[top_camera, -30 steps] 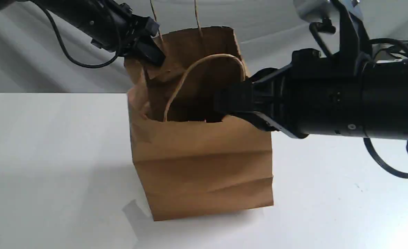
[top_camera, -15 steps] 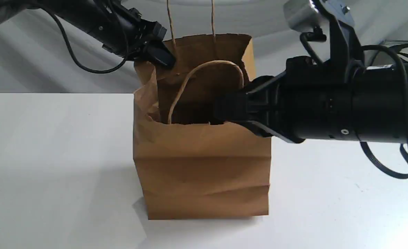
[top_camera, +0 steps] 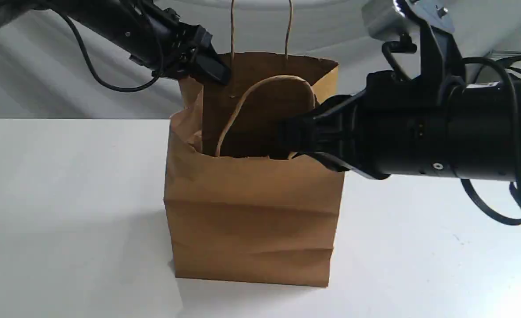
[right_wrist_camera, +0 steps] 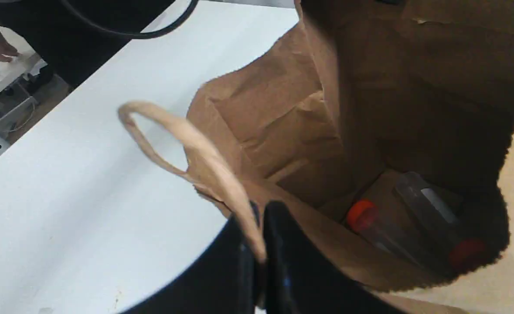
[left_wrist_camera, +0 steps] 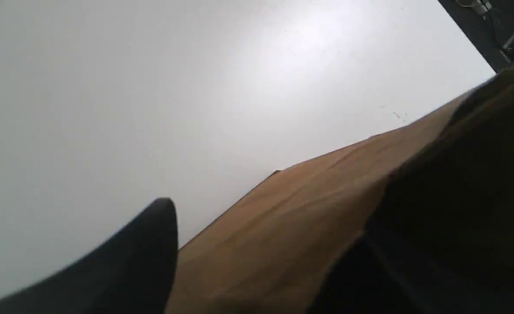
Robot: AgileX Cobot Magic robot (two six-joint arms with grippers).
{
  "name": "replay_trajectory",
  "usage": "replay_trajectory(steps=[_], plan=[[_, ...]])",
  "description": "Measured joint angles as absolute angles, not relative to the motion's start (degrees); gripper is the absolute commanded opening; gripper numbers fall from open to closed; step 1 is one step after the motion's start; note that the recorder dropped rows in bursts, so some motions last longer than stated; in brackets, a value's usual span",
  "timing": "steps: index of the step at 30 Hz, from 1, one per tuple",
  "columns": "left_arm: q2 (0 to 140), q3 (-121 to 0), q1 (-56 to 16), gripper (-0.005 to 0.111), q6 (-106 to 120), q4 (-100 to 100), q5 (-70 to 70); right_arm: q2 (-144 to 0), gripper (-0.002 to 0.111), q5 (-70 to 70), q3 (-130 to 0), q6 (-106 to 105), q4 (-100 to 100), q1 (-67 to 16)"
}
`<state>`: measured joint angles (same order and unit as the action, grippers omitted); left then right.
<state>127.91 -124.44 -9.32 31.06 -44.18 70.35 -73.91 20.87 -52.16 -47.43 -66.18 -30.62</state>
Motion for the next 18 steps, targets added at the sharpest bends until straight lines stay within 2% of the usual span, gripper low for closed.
replay_trajectory(steps=[15,18], plan=[[120.48,-124.44,-5.93,0.054,29.77,-43.83,70.24,-73.91,0.000,20.05,-52.16,-47.43,-65.11,-30.61],[118.33,-124.44,-5.10,0.049,29.06,-43.32,70.24,-73.91,0.000,20.05,-52.16,-47.43,-65.11,-30.61]])
